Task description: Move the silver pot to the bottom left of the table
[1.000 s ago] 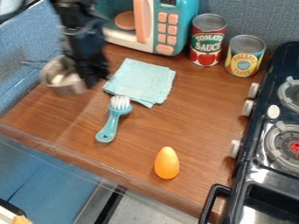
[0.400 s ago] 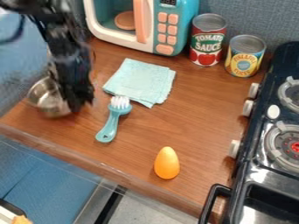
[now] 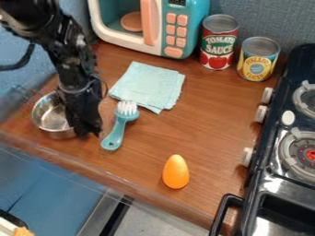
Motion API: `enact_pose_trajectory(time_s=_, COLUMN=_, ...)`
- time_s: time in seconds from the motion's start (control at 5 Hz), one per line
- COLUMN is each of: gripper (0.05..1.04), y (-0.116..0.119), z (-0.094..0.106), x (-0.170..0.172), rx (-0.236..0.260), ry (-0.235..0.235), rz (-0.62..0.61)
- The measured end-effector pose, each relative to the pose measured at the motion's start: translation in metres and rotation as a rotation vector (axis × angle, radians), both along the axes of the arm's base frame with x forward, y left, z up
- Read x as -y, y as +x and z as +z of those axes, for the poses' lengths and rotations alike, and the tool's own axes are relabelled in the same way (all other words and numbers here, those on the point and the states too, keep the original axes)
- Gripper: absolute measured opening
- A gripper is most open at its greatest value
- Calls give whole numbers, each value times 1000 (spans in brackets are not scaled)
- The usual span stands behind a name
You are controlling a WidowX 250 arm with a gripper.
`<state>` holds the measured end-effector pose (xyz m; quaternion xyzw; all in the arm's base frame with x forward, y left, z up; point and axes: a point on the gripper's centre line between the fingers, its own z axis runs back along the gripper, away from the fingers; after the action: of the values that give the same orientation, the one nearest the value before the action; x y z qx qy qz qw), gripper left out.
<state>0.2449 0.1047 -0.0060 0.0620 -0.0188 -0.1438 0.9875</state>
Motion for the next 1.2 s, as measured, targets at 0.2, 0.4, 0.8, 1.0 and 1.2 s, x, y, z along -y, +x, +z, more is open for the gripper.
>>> enact_pose_trajectory(time_s=0.2, gripper=74, y=-7, z=0, x=9, rx=2, ry=0, rz=-34)
enact_pose_trajectory(time_s=0.4, gripper=102, y=-16, z=0, x=19, rx=-3, ry=-9, rz=-50)
enact_pose_trajectory(time_s=0.8, gripper=564, y=-7, z=14, x=-7, rx=19, ry=-128, rz=209)
enact_pose_trajectory(time_s=1.0, gripper=862, y=-3, z=38, x=-12, rx=61, ry=-189, rz=244)
enact_pose_trajectory(time_s=1.2, gripper=1009, y=-8, z=54, x=-13, rx=70, ry=-217, rz=256)
